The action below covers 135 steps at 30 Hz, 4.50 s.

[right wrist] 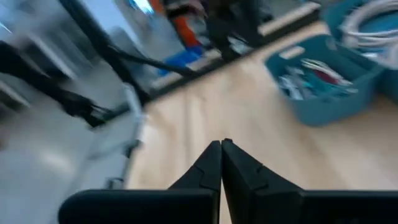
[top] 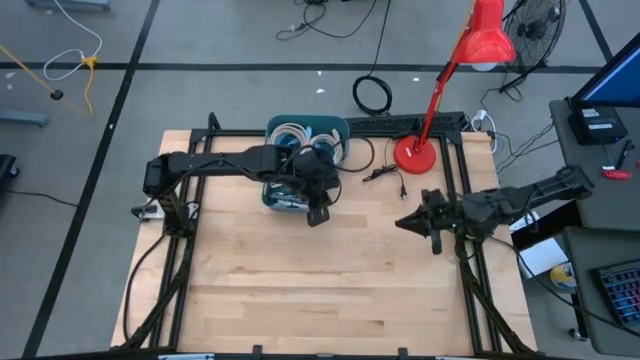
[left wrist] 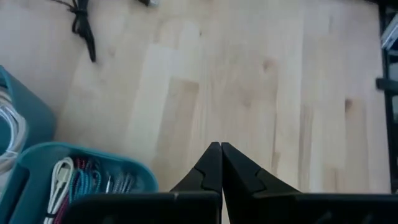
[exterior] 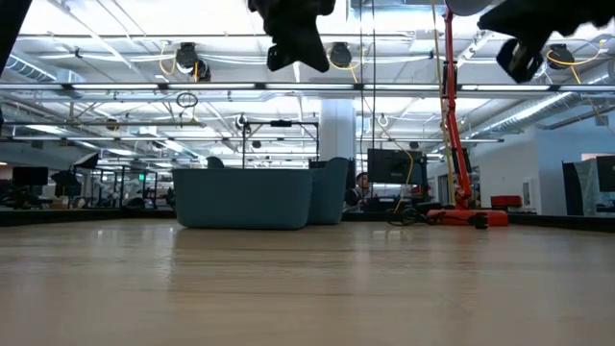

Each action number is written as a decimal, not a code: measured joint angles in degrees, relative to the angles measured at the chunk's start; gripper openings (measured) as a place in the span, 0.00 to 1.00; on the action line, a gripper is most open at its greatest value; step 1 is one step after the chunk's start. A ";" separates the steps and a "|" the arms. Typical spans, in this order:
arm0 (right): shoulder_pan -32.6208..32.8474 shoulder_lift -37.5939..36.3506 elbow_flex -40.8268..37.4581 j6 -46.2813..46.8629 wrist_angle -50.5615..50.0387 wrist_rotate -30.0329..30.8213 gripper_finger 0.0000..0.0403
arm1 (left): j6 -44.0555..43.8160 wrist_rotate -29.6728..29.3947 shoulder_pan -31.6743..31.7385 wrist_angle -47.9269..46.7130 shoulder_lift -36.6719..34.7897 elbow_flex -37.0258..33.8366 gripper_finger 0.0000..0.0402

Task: Pick & Place USB Port
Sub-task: Return to Home Position

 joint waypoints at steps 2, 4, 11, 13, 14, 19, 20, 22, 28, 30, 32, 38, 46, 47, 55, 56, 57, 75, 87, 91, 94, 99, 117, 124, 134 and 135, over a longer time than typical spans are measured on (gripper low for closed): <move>0.02 -3.84 -6.05 0.41 8.02 -1.41 0.00 | -0.64 -0.83 0.04 0.14 -0.02 0.63 0.00; 0.02 -7.75 -10.92 0.34 13.46 -2.41 0.00 | -0.74 -0.83 0.02 0.03 -0.02 0.71 0.00; -0.07 -20.29 -19.88 -3.94 18.44 1.92 0.00 | -2.13 -0.84 0.04 -0.41 -0.02 0.71 0.00; -0.40 -23.28 -21.74 -4.57 18.06 2.06 0.00 | -2.51 -0.86 0.04 -0.42 -0.02 0.71 0.00; -0.59 -24.60 -22.61 -4.52 18.11 1.82 0.00 | -2.58 -0.86 0.04 -0.41 -0.02 0.71 0.00; -1.94 -30.16 -27.20 -1.42 18.10 -2.62 0.00 | -3.18 -0.88 0.04 -0.40 -0.02 0.71 0.00; -2.08 -30.98 -27.91 -0.84 17.53 -2.61 0.00 | -3.24 -0.90 0.04 -0.39 -0.02 0.71 0.00; -2.60 -31.68 -29.21 -0.14 18.12 -2.59 0.00 | -3.71 -0.90 0.04 -0.17 -0.02 0.71 0.00; -6.75 -31.55 -30.14 -1.08 14.71 -7.17 0.00 | -4.69 -0.86 0.04 0.88 -0.02 0.71 0.00; -9.31 -31.51 -30.18 -1.26 14.23 -11.03 0.00 | -5.14 -0.82 0.04 1.33 -0.02 0.71 0.00; -12.08 -31.55 -30.21 -1.26 13.98 -13.79 0.00 | -5.50 -0.80 0.04 1.57 -0.02 0.71 0.00; -18.45 -31.51 -30.29 -1.34 11.85 -18.95 0.00 | -6.19 -0.79 0.04 1.82 -0.02 0.71 0.00; -19.81 -31.53 -30.34 -3.40 9.61 -19.37 0.00 | -7.01 -0.81 0.04 2.59 -0.04 0.71 0.00; -19.81 -31.53 -30.34 -3.77 9.48 -18.70 0.00 | -7.01 -0.81 0.04 2.59 -0.04 0.71 0.00; -19.81 -30.26 -30.38 -6.85 8.90 -16.90 0.00 | -6.77 -0.81 0.04 2.54 -0.04 0.71 0.00; -19.81 -29.74 -30.38 -7.39 8.86 -16.90 0.00 | -6.73 -0.81 0.04 2.46 -0.04 0.71 0.00; -19.81 -29.14 -30.39 -7.87 8.85 -16.84 0.00 | -6.72 -0.81 0.04 2.32 -0.04 0.71 0.00; -19.81 -19.93 -30.40 -8.62 8.44 -14.80 0.00 | -6.18 -0.81 0.09 1.21 -0.04 0.71 0.01; -19.81 -19.95 -30.40 -8.94 8.44 -14.74 0.00 | -6.19 -0.81 0.09 1.22 -0.06 0.71 0.00; -20.07 -22.19 -30.40 -9.42 8.46 -14.56 0.00 | -6.20 -0.83 0.09 1.22 -0.07 0.71 0.01; -20.70 -24.03 -30.40 -9.88 8.44 -14.56 0.00 | -6.20 -0.83 0.09 1.22 -0.07 0.71 0.00; -21.69 -27.51 -30.41 -11.15 8.44 -14.59 0.00 | -6.50 -0.81 0.15 1.22 -0.07 0.71 0.01; -23.33 -31.20 -30.42 -7.49 8.60 -14.43 0.00 | -6.47 -0.27 0.15 0.88 -0.07 0.71 0.01; -23.33 -30.89 -30.42 0.25 10.12 -14.34 0.00 | -5.64 0.43 1.21 3.94 -0.07 0.71 0.00; -23.33 -30.89 -30.42 0.21 15.59 -14.14 0.00 | -5.46 3.56 2.47 10.81 -1.30 -0.43 0.00; -23.33 -30.89 -30.42 0.21 15.63 -14.15 0.00 | -5.46 3.16 2.47 10.61 -2.20 -1.71 0.00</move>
